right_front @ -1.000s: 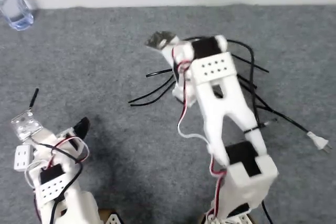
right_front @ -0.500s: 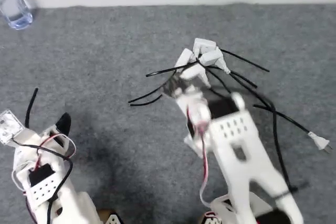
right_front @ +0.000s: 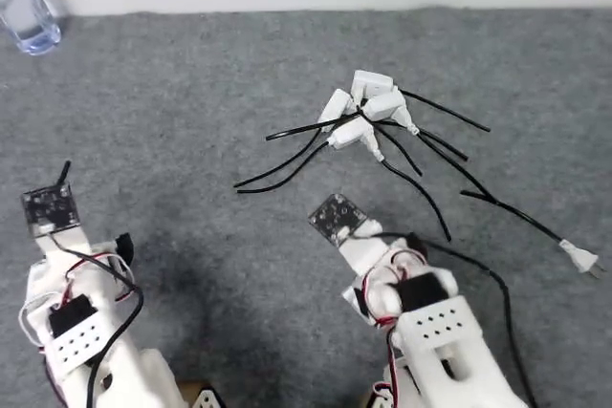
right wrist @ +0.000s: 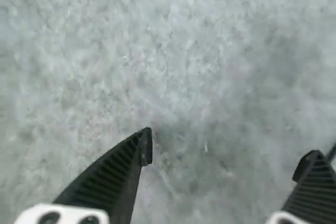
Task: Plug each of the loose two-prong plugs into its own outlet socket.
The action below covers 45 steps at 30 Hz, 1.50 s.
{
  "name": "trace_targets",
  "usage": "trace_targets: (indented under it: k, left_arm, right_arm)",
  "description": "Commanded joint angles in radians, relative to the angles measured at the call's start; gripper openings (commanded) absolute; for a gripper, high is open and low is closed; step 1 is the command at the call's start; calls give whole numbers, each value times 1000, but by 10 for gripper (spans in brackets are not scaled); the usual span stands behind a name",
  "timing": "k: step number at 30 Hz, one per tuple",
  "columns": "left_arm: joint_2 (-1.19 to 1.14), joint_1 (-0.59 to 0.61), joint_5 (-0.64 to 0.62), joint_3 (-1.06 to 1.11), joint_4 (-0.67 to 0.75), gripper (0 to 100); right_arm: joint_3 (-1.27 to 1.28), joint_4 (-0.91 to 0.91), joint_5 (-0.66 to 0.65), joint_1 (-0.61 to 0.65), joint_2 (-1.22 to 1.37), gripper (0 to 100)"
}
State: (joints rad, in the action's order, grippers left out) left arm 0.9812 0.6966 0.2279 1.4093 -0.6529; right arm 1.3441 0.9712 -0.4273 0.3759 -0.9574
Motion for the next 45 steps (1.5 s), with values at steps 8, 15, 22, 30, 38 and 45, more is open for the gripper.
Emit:
trace_targets:
  k: [8, 15, 22, 30, 38, 45]
  left_arm:
    - [-144, 316, 388, -593, -488, 243]
    - [-733, 333, 413, -1089, -830, 243]
    - [-1112, 336, 468, -1389, -899, 243]
    - [-1277, 330, 502, -1395, -832, 264]
    - [-1393, 330, 502, -1334, -715, 261]
    - [-1418, 327, 502, -1308, -681, 80]
  right_arm:
    - [28, -87, 0, -7, -19, 405]
    - [51, -88, -48, -5, -21, 405]
    - [54, -90, -48, -5, -25, 405]
    - [55, -90, -48, -5, -25, 405]
    - [55, -90, -49, -4, -27, 405]
    - [55, -90, -49, -4, -27, 405]
